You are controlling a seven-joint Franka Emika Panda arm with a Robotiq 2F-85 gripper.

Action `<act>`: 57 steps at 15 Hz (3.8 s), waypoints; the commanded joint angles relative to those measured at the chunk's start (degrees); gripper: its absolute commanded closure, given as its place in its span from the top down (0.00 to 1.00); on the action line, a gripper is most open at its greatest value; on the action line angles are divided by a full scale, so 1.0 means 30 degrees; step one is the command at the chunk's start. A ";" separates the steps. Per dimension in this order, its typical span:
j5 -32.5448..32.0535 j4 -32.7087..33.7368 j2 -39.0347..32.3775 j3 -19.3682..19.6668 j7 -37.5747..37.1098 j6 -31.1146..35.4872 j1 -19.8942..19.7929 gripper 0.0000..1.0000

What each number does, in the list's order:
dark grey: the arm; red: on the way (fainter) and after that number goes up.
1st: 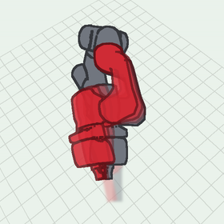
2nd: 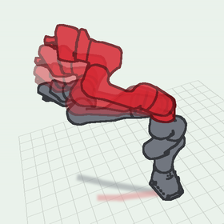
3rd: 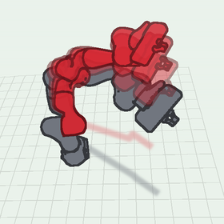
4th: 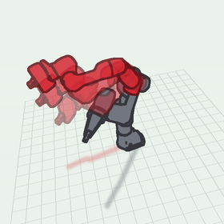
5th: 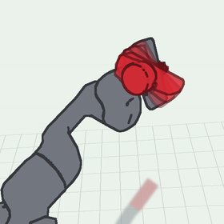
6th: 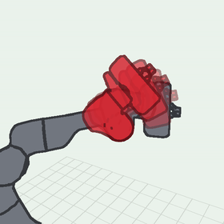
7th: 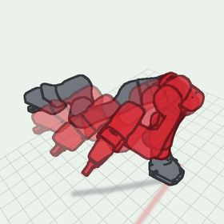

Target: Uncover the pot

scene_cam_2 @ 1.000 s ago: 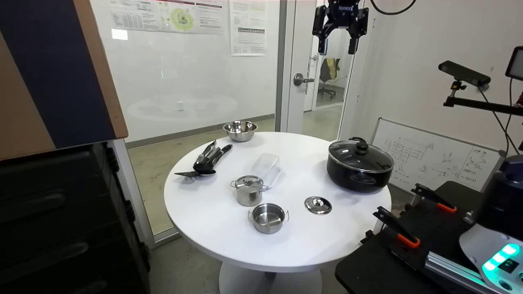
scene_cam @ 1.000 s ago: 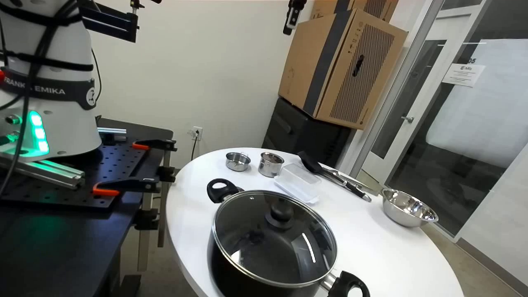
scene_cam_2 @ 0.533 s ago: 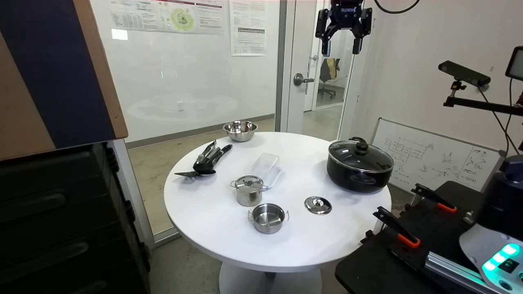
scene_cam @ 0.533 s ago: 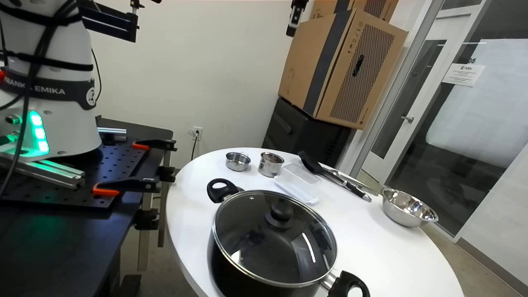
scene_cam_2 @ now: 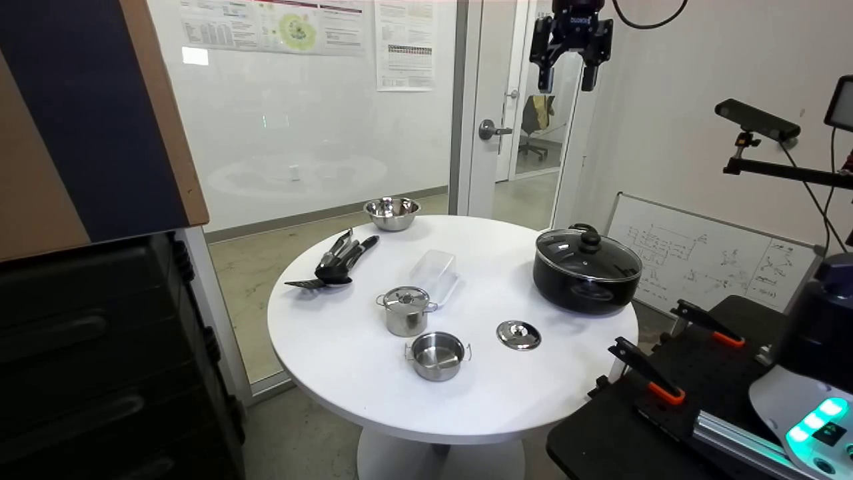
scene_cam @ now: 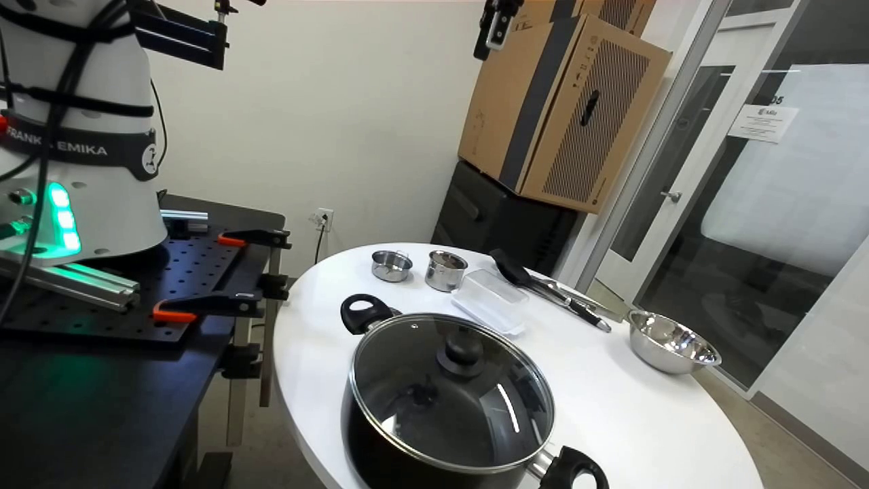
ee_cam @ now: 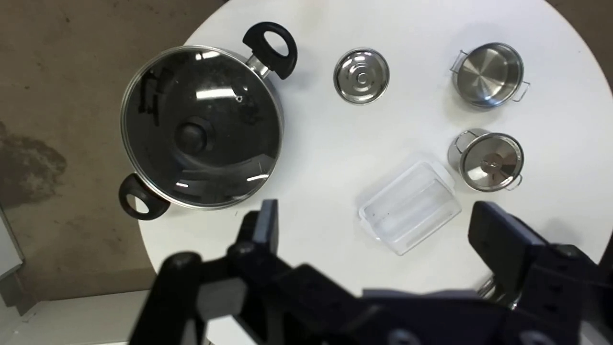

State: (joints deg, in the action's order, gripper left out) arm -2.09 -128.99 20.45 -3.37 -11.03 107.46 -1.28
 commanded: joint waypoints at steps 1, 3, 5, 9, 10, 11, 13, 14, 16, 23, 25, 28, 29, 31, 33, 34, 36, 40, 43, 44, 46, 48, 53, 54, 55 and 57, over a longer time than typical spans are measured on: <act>-0.0001 0.0203 -0.0782 0.2116 0.4202 -0.0154 -0.0510 1.00; -0.0609 0.0445 -0.1564 0.3082 0.5563 -0.0063 -0.1136 1.00; -0.1129 0.0699 -0.2310 0.3642 0.6131 0.0047 -0.1640 1.00; -0.1408 0.0298 -0.2428 0.3783 0.5613 0.0315 -0.2000 1.00; -0.1586 0.0358 -0.2683 0.3779 0.5502 0.0387 -0.2034 1.00; -0.1648 0.0428 -0.2860 0.3751 0.5432 0.0413 -0.2030 1.00; -0.1676 0.0554 -0.3004 0.3693 0.5322 0.0413 -0.2017 1.00; -0.1680 0.0586 -0.3006 0.3686 0.5298 0.0412 -0.2017 1.00; -0.1682 0.0626 -0.3007 0.3685 0.5283 0.0412 -0.2017 1.00; 0.0355 0.0851 -0.5056 0.5146 0.7038 0.2363 -0.2662 1.00; 0.1394 0.0617 -0.5842 0.5487 0.7207 0.4078 -0.2960 1.00; 0.2738 -0.0111 -0.7161 0.5566 0.7261 0.7040 -0.3275 1.00; 0.2728 -0.0279 -0.7567 0.5488 0.7236 0.7685 -0.3334 1.00; 0.2183 -0.0598 -0.8376 0.5355 0.7096 0.8738 -0.3390 1.00; 0.2023 -0.0666 -0.9214 0.5262 0.6876 0.9425 -0.3413 1.00; 0.1955 -0.0696 -0.9579 0.5231 0.6804 0.9817 -0.3429 1.00; 0.1864 -0.0667 -1.0161 0.5203 0.6655 1.0214 -0.3468 1.00; 0.1388 -0.0852 -1.0449 0.5346 0.6724 0.9959 -0.3618 1.00; 0.1012 -0.0741 -1.0814 0.5452 0.6530 0.9955 -0.3764 1.00; 0.0934 -0.0668 -1.0966 0.5456 0.6515 0.9871 -0.3815 1.00; 0.0516 -0.0695 -1.1271 0.5427 0.6398 0.9949 -0.3779 1.00; -0.0045 -0.0626 -1.1545 0.5408 0.5955 0.9949 -0.3610 1.00; 0.0220 -0.0747 -1.1458 0.5259 0.6327 0.9863 -0.3829 1.00; 0.0212 -0.0742 -1.1458 0.5259 0.6326 0.9863 -0.3829 1.00; 0.0509 -0.0862 -1.1563 0.5128 0.6561 0.9999 -0.3881 1.00; 0.0971 -0.1241 -1.1623 0.4871 0.6982 1.0321 -0.3938 1.00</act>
State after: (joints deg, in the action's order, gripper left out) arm -0.90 -131.52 -14.03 12.68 8.23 137.18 -12.32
